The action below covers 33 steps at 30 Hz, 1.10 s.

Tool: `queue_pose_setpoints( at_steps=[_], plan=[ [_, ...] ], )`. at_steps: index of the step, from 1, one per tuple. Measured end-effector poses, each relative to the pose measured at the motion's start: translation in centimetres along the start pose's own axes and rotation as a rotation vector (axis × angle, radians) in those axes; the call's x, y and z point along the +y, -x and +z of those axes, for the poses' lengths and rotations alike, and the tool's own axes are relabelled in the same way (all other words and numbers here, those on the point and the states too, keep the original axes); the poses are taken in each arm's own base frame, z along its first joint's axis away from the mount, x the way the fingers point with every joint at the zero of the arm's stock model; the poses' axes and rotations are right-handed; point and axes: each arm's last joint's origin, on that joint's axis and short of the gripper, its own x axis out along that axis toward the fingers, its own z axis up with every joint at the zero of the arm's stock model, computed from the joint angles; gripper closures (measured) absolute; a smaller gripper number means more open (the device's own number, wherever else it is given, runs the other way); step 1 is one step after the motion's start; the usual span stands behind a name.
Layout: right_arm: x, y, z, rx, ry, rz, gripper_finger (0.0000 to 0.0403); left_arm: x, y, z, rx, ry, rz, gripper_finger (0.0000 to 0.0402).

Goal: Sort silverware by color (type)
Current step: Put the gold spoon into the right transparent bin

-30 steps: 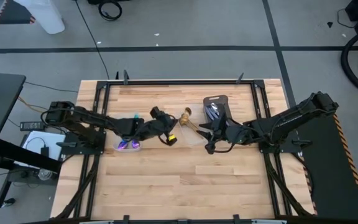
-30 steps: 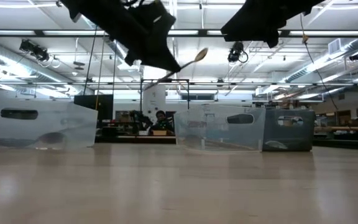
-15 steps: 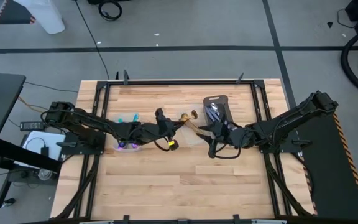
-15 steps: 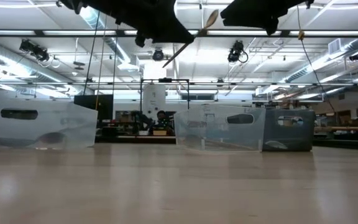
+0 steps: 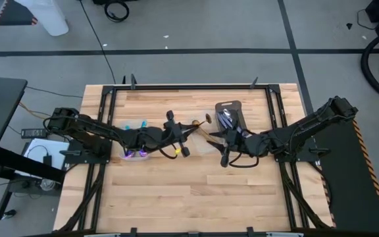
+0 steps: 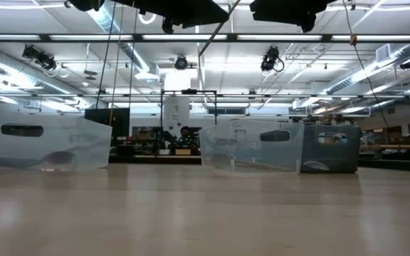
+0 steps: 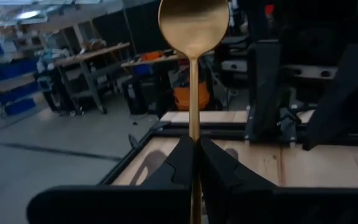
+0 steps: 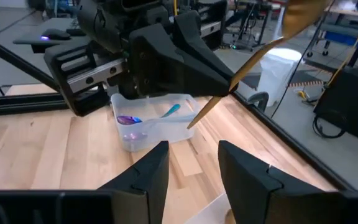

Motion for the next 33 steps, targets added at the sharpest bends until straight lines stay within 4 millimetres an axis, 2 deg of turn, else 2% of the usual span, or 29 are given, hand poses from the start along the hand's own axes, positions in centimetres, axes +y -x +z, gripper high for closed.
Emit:
queue_pose_setpoints(
  at_steps=[23, 29, 33],
  plan=[
    [0.0, 0.0, 0.7, -0.062, 0.047, 0.009, 0.0249, 0.1, 0.1, 2.1, -0.23, 0.008, -0.142, 0.0383],
    [-0.4, -0.4, 1.6, -0.138, 0.048, 0.057, 0.0249, 0.2, 0.2, 2.9, -0.354, 0.009, -0.288, 0.0383],
    [-0.8, -1.1, 2.1, -0.199, 0.019, 0.122, 0.0249, 0.8, -0.1, 3.0, -0.374, 0.053, -0.332, 0.0383]
  ],
)
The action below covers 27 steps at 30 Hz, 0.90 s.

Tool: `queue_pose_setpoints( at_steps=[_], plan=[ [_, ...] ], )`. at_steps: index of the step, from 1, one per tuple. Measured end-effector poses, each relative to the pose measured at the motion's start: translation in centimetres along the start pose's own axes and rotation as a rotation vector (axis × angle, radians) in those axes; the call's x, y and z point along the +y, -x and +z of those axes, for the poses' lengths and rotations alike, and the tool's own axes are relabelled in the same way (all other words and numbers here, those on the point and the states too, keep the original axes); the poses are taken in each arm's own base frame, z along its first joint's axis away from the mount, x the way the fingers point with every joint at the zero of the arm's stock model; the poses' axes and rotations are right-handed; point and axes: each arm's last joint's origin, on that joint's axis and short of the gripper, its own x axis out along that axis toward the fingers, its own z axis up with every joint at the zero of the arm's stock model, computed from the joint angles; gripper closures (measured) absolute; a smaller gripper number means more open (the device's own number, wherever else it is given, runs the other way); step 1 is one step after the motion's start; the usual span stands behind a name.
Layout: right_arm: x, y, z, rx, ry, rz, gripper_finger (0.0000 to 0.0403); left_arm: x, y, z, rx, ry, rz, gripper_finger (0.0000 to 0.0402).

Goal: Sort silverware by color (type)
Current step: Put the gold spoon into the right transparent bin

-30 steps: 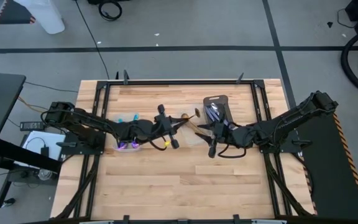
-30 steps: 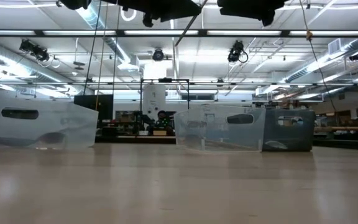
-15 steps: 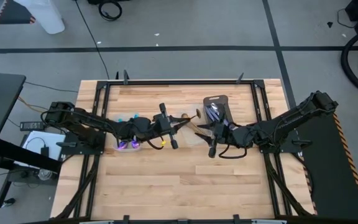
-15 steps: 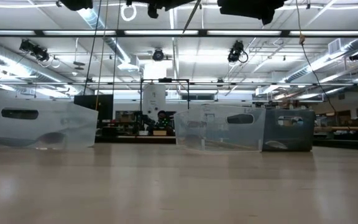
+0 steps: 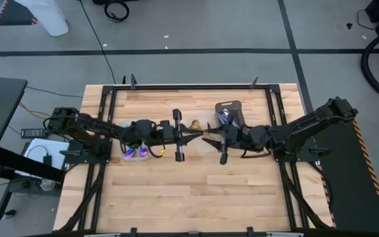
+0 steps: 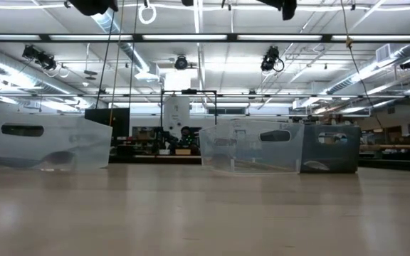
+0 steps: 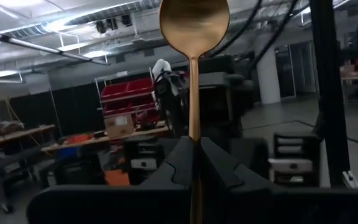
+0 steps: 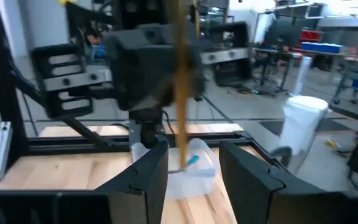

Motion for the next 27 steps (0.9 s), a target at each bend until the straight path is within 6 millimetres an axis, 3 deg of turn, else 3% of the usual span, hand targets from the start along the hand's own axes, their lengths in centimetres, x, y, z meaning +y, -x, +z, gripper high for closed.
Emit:
queue_pose_setpoints(
  at_steps=[13, 22, 25, 27],
  plan=[
    [-0.7, -2.2, -0.7, -0.105, 0.027, 0.118, 0.0258, 0.2, -0.1, 0.0, -0.034, 0.047, -0.095, 0.0383],
    [-1.0, -2.4, -0.4, -0.143, 0.014, 0.163, 0.0345, 0.2, -0.1, -0.4, 0.008, 0.085, -0.106, 0.0379],
    [-1.0, -2.4, -0.5, -0.129, 0.016, 0.15, 0.0378, 0.2, -0.1, -0.6, 0.022, 0.092, -0.1, 0.0366],
    [-1.0, -2.4, -0.7, -0.104, 0.021, 0.141, 0.0377, 0.2, -0.1, -0.8, 0.05, 0.089, -0.092, 0.0348]
  ],
)
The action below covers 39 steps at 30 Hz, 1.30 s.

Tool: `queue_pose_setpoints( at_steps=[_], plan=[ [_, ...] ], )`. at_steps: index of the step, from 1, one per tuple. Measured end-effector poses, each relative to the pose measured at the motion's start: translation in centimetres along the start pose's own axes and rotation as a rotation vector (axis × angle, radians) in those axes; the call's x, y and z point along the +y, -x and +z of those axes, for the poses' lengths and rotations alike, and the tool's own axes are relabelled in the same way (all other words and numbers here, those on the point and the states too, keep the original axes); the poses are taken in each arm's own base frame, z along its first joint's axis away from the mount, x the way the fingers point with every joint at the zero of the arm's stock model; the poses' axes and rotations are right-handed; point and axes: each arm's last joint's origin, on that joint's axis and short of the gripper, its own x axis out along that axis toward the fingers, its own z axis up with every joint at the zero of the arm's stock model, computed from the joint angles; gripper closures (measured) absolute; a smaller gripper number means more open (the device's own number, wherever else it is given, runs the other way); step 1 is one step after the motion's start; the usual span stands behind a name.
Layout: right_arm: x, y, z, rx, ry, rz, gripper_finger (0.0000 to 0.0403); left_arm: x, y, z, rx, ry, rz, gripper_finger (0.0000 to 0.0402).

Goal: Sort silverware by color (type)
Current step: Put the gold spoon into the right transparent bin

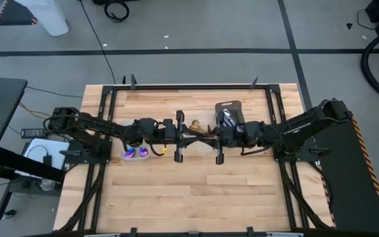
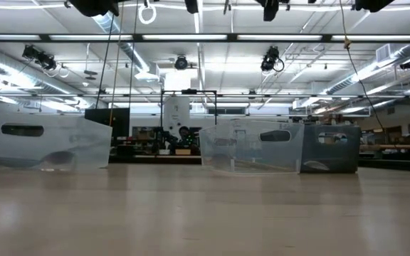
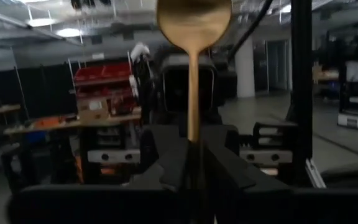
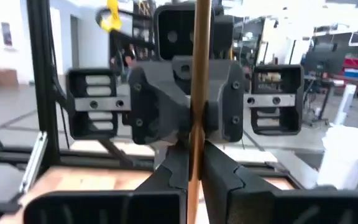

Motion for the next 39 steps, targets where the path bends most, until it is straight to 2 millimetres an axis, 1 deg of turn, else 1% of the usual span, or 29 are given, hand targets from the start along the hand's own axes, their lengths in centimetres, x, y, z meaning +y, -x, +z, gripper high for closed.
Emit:
queue_pose_setpoints(
  at_steps=[3, 5, 8, 11, 14, 20, 23, 28, 31, 39],
  plan=[
    [-0.1, 0.3, -0.3, 0.071, -0.001, -0.041, 0.0375, 0.0, 0.3, -0.1, 0.071, -0.009, -0.002, 0.0314],
    [-0.3, 0.7, -0.5, 0.137, -0.01, -0.102, 0.0364, 0.1, 0.7, 0.1, 0.133, -0.017, 0.008, 0.0296],
    [-0.7, 1.3, -1.1, 0.239, -0.024, -0.188, 0.0358, 0.3, 1.6, 0.2, 0.263, -0.031, 0.037, 0.028],
    [-1.0, 1.8, -1.6, 0.31, -0.021, -0.26, 0.036, 0.5, 2.4, 0.0, 0.379, -0.036, 0.093, 0.0277],
    [-1.5, 2.1, -2.5, 0.399, -0.021, -0.34, 0.0362, 0.6, 3.1, -0.7, 0.491, -0.014, 0.138, 0.0277],
    [-2.7, 2.6, -3.9, 0.512, -0.074, -0.448, 0.0362, 0.5, 4.4, -2.2, 0.7, 0.037, 0.148, 0.0276],
    [-3.0, 2.6, -4.0, 0.518, -0.117, -0.456, 0.0362, 0.3, 5.0, -2.8, 0.788, 0.082, 0.164, 0.0276],
    [-3.4, 2.2, -4.7, 0.542, -0.214, -0.401, 0.0362, -0.1, 6.0, -3.6, 0.908, 0.11, 0.172, 0.0276],
    [-3.6, 1.8, -5.7, 0.577, -0.259, -0.396, 0.0362, -0.1, 6.2, -3.7, 0.933, 0.134, 0.185, 0.0276],
    [-4.6, 0.9, -9.2, 0.726, -0.381, -0.384, 0.0362, -0.1, 6.3, -3.8, 0.944, 0.167, 0.205, 0.0276]
  ],
)
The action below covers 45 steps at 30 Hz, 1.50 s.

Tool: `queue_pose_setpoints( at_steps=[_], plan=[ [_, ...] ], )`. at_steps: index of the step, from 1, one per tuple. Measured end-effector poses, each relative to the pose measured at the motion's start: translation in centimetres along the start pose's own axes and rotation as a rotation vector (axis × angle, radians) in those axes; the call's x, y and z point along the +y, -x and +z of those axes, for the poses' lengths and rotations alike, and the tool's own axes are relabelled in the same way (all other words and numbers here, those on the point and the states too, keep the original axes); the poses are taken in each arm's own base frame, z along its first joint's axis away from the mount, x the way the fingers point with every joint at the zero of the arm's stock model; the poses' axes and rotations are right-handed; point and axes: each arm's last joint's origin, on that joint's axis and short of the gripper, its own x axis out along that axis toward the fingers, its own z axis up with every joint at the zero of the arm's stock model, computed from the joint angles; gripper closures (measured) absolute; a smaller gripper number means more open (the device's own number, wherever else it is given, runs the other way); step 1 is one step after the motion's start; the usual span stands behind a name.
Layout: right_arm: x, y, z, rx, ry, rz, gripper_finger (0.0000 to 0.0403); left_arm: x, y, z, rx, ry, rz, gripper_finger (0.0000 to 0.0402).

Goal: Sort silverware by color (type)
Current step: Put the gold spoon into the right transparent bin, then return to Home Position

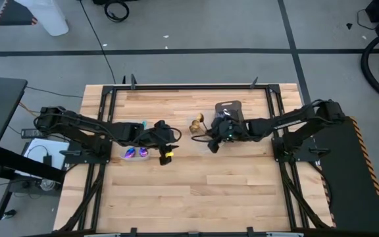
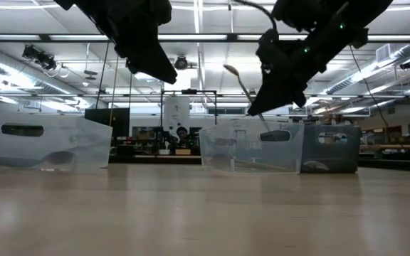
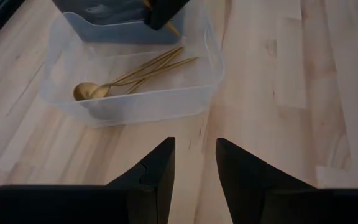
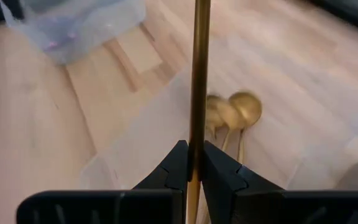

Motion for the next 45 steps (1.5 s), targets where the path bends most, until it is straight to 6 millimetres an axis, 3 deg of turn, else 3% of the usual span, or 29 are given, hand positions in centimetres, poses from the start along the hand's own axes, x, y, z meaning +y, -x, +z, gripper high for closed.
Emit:
queue_pose_setpoints(
  at_steps=[6, 18, 22, 28, 37, 41, 45],
  plan=[
    [-1.1, -1.6, -0.4, 0.122, -0.018, -0.024, 0.0362, 0.0, 0.0, -0.1, 0.011, -0.003, 0.004, 0.0276],
    [-3.4, -6.1, -0.7, 0.327, -0.065, 0.015, 0.0362, 0.5, 1.9, 0.2, -0.005, 0.006, -0.001, 0.0276],
    [-4.0, -6.6, -0.7, 0.342, -0.086, 0.016, 0.0362, 0.5, 2.0, 0.2, 0.001, 0.006, 0.0, 0.0276],
    [-4.3, -6.2, -0.5, 0.353, -0.099, 0.014, 0.0356, 0.5, 2.1, 0.1, 0.01, 0.006, 0.003, 0.0276],
    [-4.2, -5.9, -0.2, 0.34, -0.104, 0.035, 0.0291, 0.3, 2.3, 0.1, -0.002, -0.065, -0.001, 0.0276],
    [-4.3, -4.1, 1.1, 0.294, -0.086, 0.054, 0.0268, 0.1, 4.1, 0.9, -0.099, -0.13, -0.021, 0.0276],
    [-4.5, -1.2, 2.2, 0.185, -0.036, 0.056, 0.0259, 0.7, 5.0, -0.1, -0.168, -0.128, -0.023, 0.0276]
  ],
)
